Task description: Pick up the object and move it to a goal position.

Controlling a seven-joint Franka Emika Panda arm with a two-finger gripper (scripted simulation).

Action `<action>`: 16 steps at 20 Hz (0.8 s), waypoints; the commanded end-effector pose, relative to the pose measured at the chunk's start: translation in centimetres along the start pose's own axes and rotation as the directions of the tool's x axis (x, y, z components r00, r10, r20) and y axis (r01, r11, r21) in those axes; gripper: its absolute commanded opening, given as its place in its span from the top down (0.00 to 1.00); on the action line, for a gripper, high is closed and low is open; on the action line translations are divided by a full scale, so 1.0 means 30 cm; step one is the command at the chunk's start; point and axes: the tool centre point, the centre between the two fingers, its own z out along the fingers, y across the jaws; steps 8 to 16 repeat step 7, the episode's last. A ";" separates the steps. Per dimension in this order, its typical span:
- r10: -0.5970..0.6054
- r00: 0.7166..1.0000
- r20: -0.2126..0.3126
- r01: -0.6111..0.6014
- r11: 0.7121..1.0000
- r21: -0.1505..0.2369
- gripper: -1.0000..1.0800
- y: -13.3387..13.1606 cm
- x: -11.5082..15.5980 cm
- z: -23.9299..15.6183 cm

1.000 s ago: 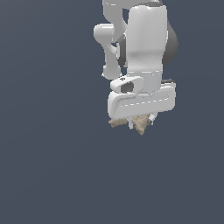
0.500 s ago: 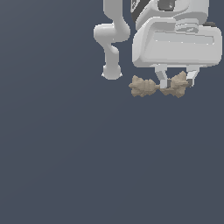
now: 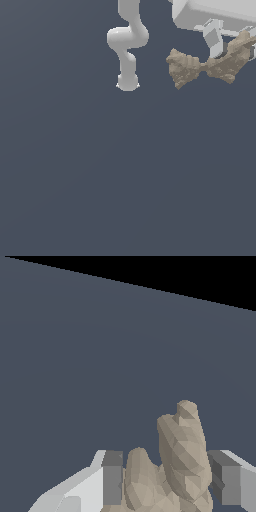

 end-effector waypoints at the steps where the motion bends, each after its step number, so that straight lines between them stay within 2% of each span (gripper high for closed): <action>1: -0.001 1.000 -0.016 0.001 1.000 -0.007 1.00 -0.008 0.017 -0.026; 16: -0.002 1.000 -0.029 0.001 1.000 -0.013 1.00 -0.017 0.031 -0.050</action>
